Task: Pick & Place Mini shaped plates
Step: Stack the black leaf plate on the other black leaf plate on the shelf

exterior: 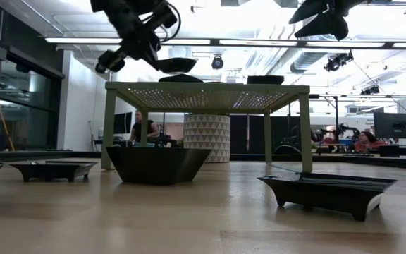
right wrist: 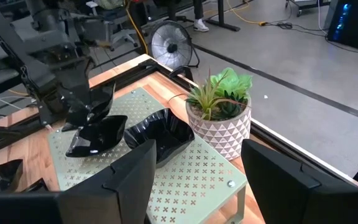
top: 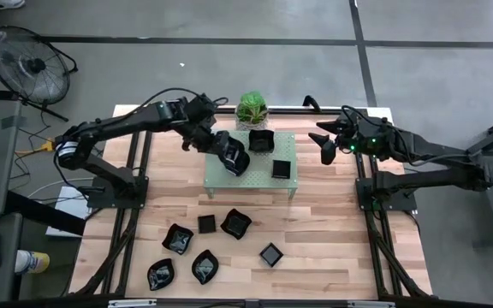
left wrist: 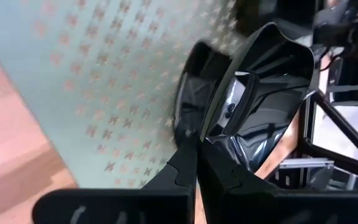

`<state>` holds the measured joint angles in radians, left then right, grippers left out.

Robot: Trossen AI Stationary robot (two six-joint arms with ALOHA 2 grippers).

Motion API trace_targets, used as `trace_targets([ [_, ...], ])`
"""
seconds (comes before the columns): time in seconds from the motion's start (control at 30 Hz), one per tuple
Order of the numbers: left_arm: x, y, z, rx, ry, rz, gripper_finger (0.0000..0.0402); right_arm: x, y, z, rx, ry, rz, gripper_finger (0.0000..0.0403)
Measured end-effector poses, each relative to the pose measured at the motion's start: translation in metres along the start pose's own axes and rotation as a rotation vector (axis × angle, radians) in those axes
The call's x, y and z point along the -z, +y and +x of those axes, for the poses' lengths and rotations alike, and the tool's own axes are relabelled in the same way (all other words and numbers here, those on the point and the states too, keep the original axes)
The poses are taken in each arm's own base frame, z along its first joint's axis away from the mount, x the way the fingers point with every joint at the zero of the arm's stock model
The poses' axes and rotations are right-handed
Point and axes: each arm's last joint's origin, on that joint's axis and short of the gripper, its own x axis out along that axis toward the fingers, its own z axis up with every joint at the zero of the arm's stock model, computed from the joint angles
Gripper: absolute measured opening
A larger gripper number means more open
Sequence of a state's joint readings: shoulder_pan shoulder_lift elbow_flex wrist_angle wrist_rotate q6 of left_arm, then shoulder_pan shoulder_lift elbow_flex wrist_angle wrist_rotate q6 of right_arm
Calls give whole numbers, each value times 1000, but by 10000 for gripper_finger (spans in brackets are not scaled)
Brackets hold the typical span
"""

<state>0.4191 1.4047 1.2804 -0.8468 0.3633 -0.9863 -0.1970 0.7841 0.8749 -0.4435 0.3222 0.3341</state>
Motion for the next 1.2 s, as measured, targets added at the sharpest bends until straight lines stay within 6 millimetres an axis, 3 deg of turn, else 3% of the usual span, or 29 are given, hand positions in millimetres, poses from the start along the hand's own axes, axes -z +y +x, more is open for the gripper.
trace_targets([
  [0.47, -8, -5, 13, -46, 84, -2, 0, 0, 0, 0, -3, 1, -1, 232],
  [1.2, -11, -3, 21, -88, 58, -79, 0, 0, 0, 0, -15, 6, -2, 232],
])
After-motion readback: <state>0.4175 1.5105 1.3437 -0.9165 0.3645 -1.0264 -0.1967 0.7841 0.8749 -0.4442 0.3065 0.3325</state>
